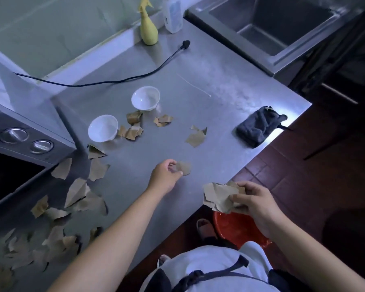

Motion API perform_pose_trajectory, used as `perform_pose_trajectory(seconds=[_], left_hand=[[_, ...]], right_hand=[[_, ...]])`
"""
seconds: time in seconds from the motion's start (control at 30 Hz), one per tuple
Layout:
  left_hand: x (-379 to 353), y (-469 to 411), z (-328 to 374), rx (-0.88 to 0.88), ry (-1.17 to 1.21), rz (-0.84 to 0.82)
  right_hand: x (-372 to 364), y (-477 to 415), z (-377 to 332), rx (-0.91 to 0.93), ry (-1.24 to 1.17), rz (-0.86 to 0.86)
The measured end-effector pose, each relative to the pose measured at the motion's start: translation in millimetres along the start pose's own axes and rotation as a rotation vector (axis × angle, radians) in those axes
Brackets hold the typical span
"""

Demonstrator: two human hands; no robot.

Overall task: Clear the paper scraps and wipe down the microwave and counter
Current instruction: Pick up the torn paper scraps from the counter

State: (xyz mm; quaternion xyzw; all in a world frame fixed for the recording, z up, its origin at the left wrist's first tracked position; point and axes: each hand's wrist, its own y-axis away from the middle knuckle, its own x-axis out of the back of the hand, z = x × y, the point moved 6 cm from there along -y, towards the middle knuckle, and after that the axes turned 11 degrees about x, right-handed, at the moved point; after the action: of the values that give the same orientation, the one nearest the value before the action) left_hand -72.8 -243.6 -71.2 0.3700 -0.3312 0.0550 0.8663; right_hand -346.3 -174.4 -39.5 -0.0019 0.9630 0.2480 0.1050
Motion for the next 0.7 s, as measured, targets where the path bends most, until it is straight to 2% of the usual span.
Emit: perform_pose_trajectory(seconds=[0.13, 0.33, 0.6, 0.7], left_hand=[[-6, -26, 14, -0.041, -0.292, 0.073], [-19, -32, 22, -0.042, -0.393, 0.072], [-16, -17, 17, -0.039, -0.115, 0.022], [-8, 6, 19, 0.044, 0.154, -0.045]], right_hand=[[17, 4, 2, 0.001, -0.036, 0.068], [32, 10, 2, -0.003, -0.062, 0.131], [32, 4, 4, -0.035, -0.071, 0.145], [24, 0, 2, -0.041, -0.078, 0.142]])
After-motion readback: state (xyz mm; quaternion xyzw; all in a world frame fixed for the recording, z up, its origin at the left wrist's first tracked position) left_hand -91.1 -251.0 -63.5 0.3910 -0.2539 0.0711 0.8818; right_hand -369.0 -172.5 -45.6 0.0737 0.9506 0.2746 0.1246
